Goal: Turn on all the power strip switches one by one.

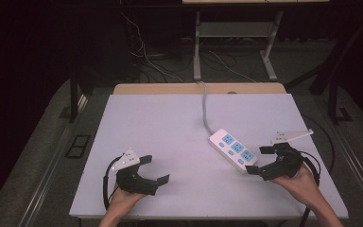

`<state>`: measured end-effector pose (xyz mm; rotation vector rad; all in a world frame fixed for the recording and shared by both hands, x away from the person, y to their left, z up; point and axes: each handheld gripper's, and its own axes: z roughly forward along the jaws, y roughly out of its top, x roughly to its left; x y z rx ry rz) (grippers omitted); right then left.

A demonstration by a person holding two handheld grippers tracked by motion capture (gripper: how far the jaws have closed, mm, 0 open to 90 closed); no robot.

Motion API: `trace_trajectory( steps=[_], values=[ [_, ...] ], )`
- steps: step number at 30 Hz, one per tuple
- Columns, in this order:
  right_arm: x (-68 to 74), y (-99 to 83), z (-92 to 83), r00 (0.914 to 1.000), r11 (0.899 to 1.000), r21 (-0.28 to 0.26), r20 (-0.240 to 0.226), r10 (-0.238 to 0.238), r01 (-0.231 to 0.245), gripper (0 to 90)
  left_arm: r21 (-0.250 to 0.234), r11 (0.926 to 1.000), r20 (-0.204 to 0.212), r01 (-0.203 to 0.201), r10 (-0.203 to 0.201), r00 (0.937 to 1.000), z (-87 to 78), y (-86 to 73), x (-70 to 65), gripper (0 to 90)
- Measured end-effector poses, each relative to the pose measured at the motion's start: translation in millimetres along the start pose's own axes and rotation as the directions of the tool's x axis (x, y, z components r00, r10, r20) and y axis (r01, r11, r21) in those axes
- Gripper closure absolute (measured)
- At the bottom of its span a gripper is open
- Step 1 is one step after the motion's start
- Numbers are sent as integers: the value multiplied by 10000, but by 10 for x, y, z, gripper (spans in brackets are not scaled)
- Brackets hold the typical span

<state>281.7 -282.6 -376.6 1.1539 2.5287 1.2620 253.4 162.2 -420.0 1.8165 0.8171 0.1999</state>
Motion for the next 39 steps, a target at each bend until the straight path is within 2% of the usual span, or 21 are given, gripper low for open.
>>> trace_trajectory(
  steps=[14, 23, 39],
  values=[
    [-67, 143, 64, 9997, 9989, 386, 47, -256, 254, 4, 16, 10000, 24, 0, 0, 10000, 7, -3, -6, 0],
    [-114, 252, 140, 9992, 9956, 857, 82, -396, 388, 4, -8, 10000, 10, -11, 11, 10000, -4, -4, -1, 0],
    [-250, 350, 312, 9980, 9823, 1766, -154, -614, 631, 4, -17, 10000, 26, -7, 7, 10000, -4, -4, -1, 0]
  ],
)
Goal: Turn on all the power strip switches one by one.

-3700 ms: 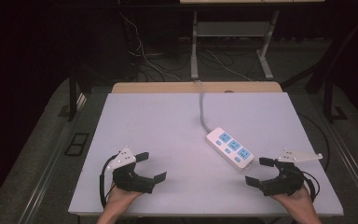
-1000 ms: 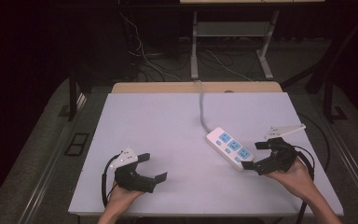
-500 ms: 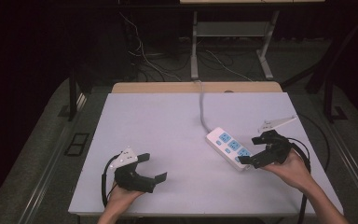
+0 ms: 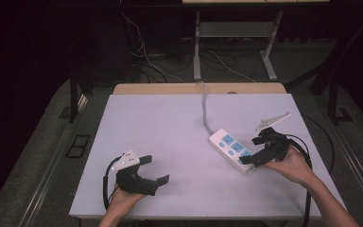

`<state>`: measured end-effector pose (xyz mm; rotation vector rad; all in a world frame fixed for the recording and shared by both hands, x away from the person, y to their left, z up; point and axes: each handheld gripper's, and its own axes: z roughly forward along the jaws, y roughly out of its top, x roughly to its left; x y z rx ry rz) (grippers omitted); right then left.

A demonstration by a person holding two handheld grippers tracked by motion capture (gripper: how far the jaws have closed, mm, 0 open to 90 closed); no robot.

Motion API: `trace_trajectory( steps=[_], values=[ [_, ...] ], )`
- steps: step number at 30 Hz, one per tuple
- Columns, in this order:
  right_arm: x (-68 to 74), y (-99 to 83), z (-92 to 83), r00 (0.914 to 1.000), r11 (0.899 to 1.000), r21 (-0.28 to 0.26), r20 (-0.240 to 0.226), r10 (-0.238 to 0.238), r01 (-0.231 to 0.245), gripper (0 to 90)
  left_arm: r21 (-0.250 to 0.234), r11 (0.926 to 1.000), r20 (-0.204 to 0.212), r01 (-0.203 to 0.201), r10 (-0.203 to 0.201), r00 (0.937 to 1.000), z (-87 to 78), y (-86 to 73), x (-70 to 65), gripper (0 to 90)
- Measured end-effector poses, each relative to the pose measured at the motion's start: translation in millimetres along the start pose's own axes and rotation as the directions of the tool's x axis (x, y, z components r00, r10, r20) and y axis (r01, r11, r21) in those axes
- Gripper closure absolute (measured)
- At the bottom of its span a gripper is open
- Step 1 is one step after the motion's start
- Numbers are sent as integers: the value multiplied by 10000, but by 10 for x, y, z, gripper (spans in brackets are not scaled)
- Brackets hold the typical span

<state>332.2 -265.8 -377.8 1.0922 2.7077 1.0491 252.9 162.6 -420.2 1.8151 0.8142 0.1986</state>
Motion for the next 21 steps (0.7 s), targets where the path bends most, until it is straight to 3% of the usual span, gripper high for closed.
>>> trace_trajectory(
  steps=[4, 5, 8, 9, 11, 14, 17, 18, 21],
  values=[
    [-49, 10, 25, 9997, 9999, 77, -221, -87, 89, 73, -6, 10000, -2, 17, -17, 10000, 0, 0, 6, 0],
    [-70, 9, 23, 9993, 9999, 64, -354, -144, 147, 196, -6, 10000, 3, 15, -15, 10000, 0, 0, 6, 0],
    [-79, 8, 25, 9989, 9997, 63, -422, -222, 225, 237, -8, 10000, 8, 10, -10, 10000, 2, 0, 4, 0],
    [-85, 8, 28, 9981, 9994, 73, -520, -326, 330, 326, -8, 10000, 5, 11, -11, 10000, 2, 0, 4, 0],
    [-87, 8, 29, 9975, 9992, 73, -591, -378, 383, 350, -19, 10000, 14, 28, -28, 10000, 2, 0, 5, 0],
    [-81, 15, 43, 9971, 9988, 37, -587, -477, 480, 509, -23, 10000, 7, 32, -32, 10000, 0, 0, 6, 0],
    [-84, 18, 56, 9966, 9989, 107, -678, -457, 465, 586, -41, 10000, 5, 47, -47, 10000, -2, -1, 8, 0],
    [-81, 19, 76, 9967, 9987, 213, -674, -445, 460, 667, -45, 10000, 3, 53, -53, 10000, -1, -1, 8, 0],
    [-74, 22, 99, 9968, 9983, 299, -638, -484, 504, 730, -54, 10000, 4, 60, -60, 10000, -1, -2, 10, 0]
  ],
)
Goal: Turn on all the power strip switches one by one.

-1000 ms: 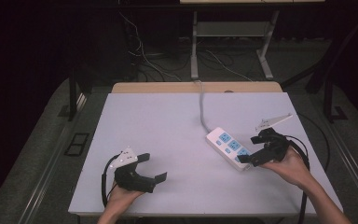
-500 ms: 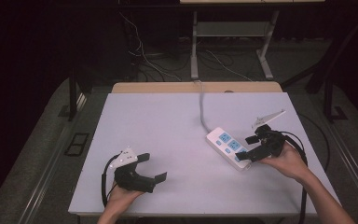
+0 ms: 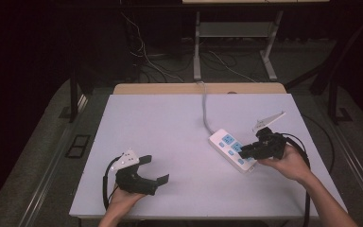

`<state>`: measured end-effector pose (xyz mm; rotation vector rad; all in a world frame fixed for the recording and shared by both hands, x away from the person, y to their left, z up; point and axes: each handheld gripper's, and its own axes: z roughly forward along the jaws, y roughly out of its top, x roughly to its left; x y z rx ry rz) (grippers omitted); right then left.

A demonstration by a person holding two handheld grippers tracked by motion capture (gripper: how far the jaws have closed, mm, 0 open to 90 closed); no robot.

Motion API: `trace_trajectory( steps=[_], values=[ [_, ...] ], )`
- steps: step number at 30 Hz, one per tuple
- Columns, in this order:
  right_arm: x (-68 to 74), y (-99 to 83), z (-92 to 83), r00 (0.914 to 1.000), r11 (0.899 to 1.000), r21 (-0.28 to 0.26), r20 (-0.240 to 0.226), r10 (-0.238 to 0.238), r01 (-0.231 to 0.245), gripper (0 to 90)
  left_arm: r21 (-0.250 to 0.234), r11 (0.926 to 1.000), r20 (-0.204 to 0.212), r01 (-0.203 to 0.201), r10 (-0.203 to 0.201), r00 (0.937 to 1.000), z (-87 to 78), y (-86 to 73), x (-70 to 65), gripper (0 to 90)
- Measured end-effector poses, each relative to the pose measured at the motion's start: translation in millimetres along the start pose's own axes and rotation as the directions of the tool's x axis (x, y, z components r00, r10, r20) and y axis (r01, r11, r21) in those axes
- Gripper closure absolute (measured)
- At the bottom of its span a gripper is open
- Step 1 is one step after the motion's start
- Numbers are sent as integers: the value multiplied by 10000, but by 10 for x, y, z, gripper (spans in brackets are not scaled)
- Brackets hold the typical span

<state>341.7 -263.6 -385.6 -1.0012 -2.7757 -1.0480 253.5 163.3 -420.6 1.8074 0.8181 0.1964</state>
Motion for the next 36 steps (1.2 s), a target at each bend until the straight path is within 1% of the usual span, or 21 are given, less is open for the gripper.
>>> trace_trajectory(
  steps=[2, 6, 10, 12, 15, 18, 22, 27, 31, 36],
  values=[
    [4, 6, 21, 10000, 10000, 90, 50, -39, 38, 796, 2, 10000, -3, -7, 7, 10000, -3, 0, 0, 0],
    [1, 17, 58, 9999, 9998, 210, -119, -74, 77, 893, 41, 10000, 10, -17, 17, 10000, 1, 0, 7, 0],
    [-7, 21, 93, 9997, 9992, 409, -239, -19, 29, 898, 60, 10000, 10, -21, 21, 10000, 6, 0, 12, 0],
    [-7, 21, 119, 9996, 9987, 506, -268, -71, 85, 898, 69, 10000, 10, -30, 30, 10000, 5, -1, 12, 0],
    [0, 19, 153, 9994, 9971, 763, -347, -10, 36, 898, 55, 10000, 11, -15, 15, 10000, 3, -2, 13, 0],
    [2, 15, 183, 9996, 9954, 953, -299, -17, 46, 898, 66, 10000, 14, -24, 24, 10000, 3, -2, 13, 0],
    [-13, -2, 214, 9998, 9947, 1028, -191, -6, 26, 898, 67, 10000, 16, -24, 24, 10000, 4, -2, 14, 0],
    [-37, -49, 220, 9995, 9956, 933, -289, 126, -98, 899, 54, 10000, 20, 5, -5, 10000, 2, -2, 18, 0],
    [-33, -64, 221, 9996, 9956, 934, -267, 13, 12, 900, 51, 10000, 22, -7, 7, 10000, 2, -2, 12, 0],
    [-41, -103, 225, 9996, 9975, 706, -291, -7, 27, 900, 62, 10000, 15, -12, 11, 10000, 2, -3, 12, 0]
  ],
)
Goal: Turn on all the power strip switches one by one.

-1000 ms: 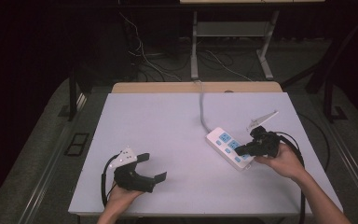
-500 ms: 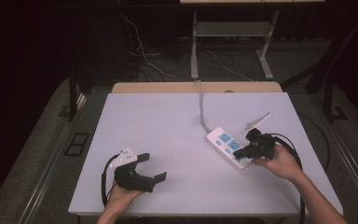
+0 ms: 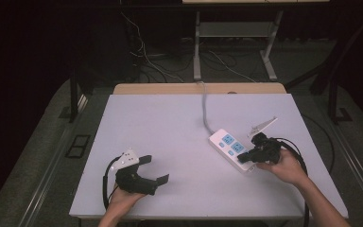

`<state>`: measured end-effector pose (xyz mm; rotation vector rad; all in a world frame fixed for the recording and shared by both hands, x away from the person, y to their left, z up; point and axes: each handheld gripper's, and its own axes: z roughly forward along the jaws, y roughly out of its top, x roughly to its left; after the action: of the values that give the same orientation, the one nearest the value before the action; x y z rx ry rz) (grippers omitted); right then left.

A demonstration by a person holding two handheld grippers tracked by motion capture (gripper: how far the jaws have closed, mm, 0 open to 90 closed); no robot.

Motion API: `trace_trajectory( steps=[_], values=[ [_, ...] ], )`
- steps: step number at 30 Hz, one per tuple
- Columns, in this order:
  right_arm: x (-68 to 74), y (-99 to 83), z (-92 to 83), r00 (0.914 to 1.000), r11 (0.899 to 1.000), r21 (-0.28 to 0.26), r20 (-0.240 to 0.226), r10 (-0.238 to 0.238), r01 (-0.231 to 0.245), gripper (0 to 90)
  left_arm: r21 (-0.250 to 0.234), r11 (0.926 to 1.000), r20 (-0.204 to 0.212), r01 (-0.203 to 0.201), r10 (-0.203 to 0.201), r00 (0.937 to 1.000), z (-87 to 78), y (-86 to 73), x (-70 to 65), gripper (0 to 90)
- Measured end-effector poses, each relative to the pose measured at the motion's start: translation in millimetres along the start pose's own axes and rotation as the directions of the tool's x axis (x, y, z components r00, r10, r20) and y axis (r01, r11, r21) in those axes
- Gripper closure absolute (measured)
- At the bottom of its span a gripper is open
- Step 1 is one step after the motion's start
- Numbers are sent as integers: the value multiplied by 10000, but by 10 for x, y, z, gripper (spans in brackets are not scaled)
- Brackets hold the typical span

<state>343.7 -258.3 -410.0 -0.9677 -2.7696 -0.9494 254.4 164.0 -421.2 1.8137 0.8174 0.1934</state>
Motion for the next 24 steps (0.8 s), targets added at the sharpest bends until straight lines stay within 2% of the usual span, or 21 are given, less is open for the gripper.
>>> trace_trajectory(
  steps=[9, 14, 19, 24],
  values=[
    [16, -3, 12, 9993, 9994, 12, 136, -334, 334, 900, 14, 10000, -11, 19, -19, 10000, 6, -3, 6, 0],
    [-16, -50, 11, 9999, 9994, -309, -60, -143, 141, 900, 22, 10000, -8, 12, -12, 10000, 4, -7, 1, 0],
    [9, -53, 17, 9994, 9989, -317, 109, -339, 342, 900, -6, 10000, -53, 81, -81, 10000, 5, -9, 7, 0],
    [2, -65, 18, 9997, 9989, -396, 46, -259, 261, 900, 32, 10000, -46, 43, -42, 10000, 4, -11, 0, 0]
  ],
)
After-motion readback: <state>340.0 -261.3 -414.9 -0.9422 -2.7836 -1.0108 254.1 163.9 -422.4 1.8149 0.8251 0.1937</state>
